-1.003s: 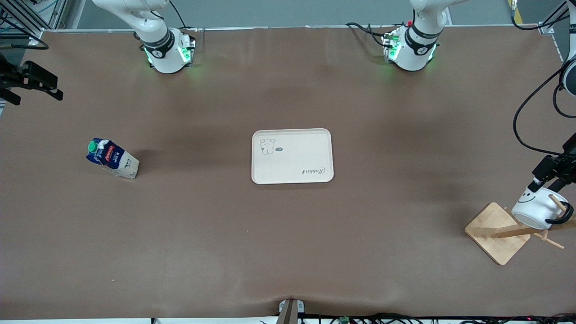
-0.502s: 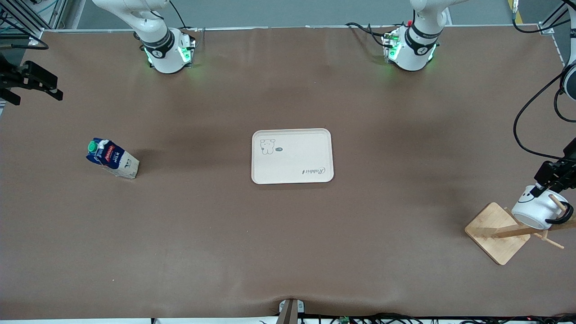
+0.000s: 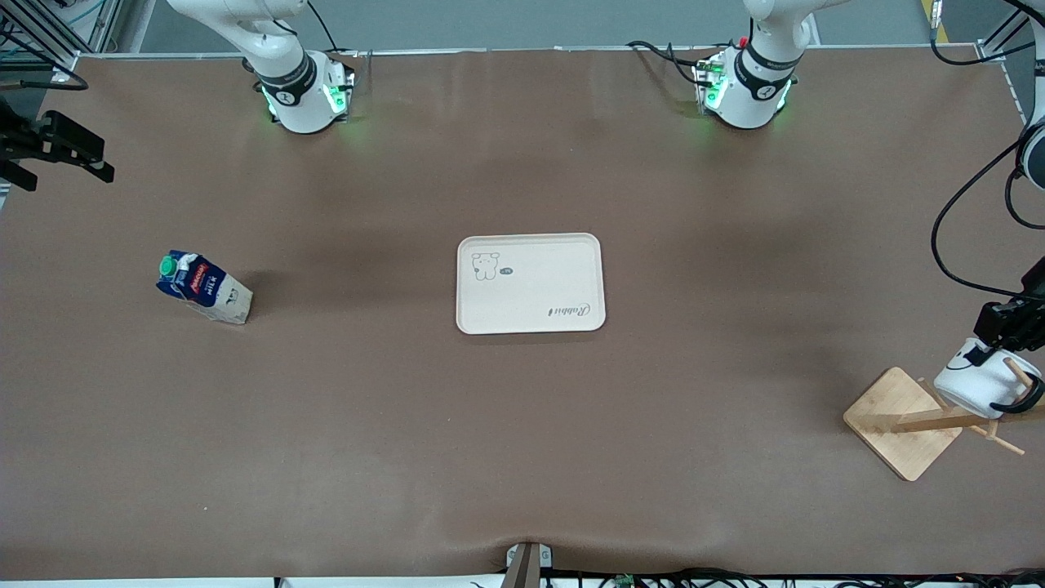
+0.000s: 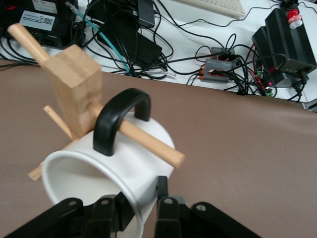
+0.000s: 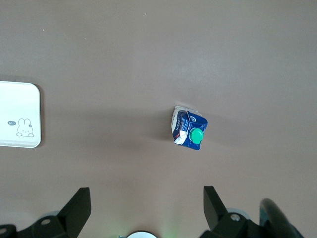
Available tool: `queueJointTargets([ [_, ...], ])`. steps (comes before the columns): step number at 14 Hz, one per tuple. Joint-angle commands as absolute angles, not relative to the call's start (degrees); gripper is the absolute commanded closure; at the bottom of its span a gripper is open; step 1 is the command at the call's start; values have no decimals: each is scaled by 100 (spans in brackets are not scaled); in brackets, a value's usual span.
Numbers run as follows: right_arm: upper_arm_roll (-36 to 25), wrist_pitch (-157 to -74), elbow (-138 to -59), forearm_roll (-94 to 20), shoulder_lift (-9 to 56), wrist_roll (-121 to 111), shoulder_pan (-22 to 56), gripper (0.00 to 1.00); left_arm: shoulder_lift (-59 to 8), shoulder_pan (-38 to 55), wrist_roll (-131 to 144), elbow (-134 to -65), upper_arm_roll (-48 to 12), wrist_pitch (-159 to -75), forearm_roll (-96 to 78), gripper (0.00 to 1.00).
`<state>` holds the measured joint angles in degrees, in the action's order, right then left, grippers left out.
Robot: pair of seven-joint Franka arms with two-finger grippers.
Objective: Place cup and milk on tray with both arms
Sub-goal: 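Reach the left gripper to the white mug on the wooden stand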
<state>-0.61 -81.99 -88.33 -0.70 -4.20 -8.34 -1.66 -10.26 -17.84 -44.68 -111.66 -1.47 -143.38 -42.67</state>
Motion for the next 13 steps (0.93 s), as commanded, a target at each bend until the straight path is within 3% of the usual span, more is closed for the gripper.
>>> queueJointTargets([
  [1, -62, -8156, -8771, -132, -404, -809, -193, 0, -1116, -1793, -4632, -11101, -202, -14484, -4386, 100],
  [13, -62, -8147, -8771, -246, -404, -800, -246, 0, -607, -1767, -4579, -11645, -483, -14109, -4298, 100],
])
